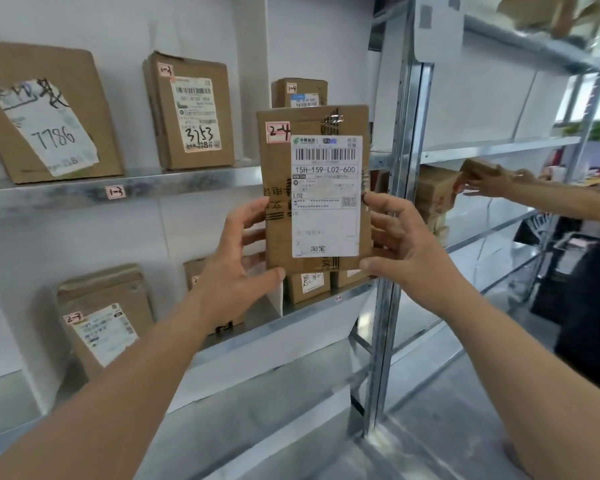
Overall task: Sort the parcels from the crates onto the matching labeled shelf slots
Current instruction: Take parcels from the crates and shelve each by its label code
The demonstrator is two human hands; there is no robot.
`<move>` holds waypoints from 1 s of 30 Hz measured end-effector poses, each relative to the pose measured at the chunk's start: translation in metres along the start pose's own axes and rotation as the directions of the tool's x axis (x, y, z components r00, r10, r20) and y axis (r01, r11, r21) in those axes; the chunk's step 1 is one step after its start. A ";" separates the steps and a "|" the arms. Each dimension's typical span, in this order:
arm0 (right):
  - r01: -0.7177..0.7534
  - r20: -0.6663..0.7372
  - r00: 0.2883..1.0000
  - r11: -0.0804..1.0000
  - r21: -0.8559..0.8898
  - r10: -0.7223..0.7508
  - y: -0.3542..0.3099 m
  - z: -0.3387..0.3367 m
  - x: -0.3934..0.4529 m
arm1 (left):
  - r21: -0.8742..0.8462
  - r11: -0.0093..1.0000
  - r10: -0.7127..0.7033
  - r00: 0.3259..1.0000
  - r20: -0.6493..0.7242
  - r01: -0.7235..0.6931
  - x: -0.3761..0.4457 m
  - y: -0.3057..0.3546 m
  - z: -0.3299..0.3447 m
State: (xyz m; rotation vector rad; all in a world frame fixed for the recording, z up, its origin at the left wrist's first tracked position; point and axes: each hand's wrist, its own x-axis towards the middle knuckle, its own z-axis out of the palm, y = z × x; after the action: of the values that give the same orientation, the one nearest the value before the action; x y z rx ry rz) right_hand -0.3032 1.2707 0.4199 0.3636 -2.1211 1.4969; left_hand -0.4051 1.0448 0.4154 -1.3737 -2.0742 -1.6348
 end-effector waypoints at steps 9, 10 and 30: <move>-0.013 -0.037 0.999 0.999 -0.043 0.011 0.047 -0.053 0.050 | -0.026 1.000 -0.008 0.999 0.036 0.009 0.079 -0.047 0.039; -0.014 -0.038 0.999 0.999 -0.038 0.013 0.054 -0.057 0.057 | -0.028 1.000 -0.009 0.999 0.042 0.010 0.087 -0.053 0.042; -0.048 -0.021 0.999 0.997 0.060 0.050 0.156 -0.125 0.123 | 0.019 0.996 -0.088 0.996 0.009 0.088 0.166 -0.119 0.102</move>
State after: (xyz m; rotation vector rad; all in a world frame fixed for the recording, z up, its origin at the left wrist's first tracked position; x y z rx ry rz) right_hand -0.4510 1.4515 0.3957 0.3166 -2.0853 1.5871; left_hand -0.5457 1.2242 0.3970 -1.3049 -2.1790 -1.6403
